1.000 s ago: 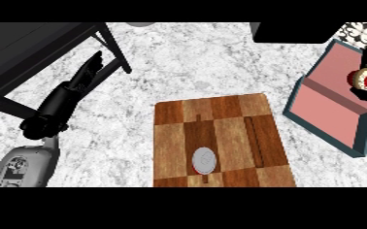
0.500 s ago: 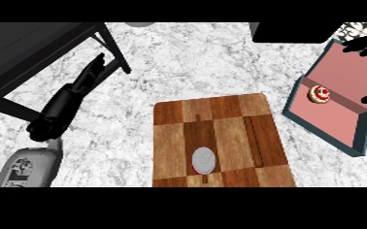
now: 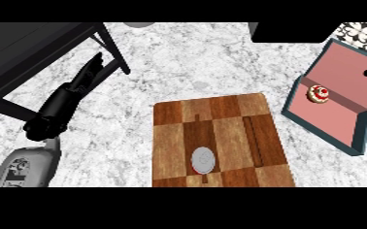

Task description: Pick the cupcake from the cutting board and place it in the cardboard box

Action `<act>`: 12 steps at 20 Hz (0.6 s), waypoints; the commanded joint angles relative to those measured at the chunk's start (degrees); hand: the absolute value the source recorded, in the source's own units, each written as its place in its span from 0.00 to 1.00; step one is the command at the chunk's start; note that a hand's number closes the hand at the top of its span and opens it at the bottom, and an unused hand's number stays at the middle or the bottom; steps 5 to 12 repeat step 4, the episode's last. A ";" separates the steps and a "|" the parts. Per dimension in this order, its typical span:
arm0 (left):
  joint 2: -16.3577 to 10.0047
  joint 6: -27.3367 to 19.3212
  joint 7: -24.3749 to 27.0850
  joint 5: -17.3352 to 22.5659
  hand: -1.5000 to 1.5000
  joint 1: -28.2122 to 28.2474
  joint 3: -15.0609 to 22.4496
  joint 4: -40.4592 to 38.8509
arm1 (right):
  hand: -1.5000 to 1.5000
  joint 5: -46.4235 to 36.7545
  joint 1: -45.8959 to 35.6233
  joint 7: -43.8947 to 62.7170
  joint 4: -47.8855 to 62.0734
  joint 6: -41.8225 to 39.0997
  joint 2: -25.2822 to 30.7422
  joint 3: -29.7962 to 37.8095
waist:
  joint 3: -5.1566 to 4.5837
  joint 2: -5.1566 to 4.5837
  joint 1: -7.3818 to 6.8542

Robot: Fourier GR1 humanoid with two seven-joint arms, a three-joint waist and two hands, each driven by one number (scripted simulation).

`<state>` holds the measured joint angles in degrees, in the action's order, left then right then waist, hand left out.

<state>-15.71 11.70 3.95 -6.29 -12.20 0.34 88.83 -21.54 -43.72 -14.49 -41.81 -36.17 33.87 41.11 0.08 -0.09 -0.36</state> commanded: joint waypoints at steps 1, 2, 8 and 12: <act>-0.32 1.03 -0.64 0.82 0.50 -1.72 -0.63 -0.46 | 0.00 5.37 -4.64 6.49 7.49 2.51 2.04 6.74 | -0.03 -0.25 -0.47; 1.93 -0.90 1.59 -1.51 0.50 0.80 1.72 -0.29 | 0.00 6.28 -5.03 6.48 9.08 1.13 6.36 8.13 | -0.03 -0.30 -0.51; 0.13 0.54 0.19 0.02 0.50 -0.82 -0.37 -0.11 | 0.00 6.35 -1.60 1.14 12.84 1.11 9.66 8.97 | 0.05 -0.51 -0.81; 0.13 0.54 0.19 0.02 0.50 -0.82 -0.37 -0.11 | 0.00 6.35 -1.60 1.14 12.84 1.11 9.66 8.97 | 0.05 -0.51 -0.81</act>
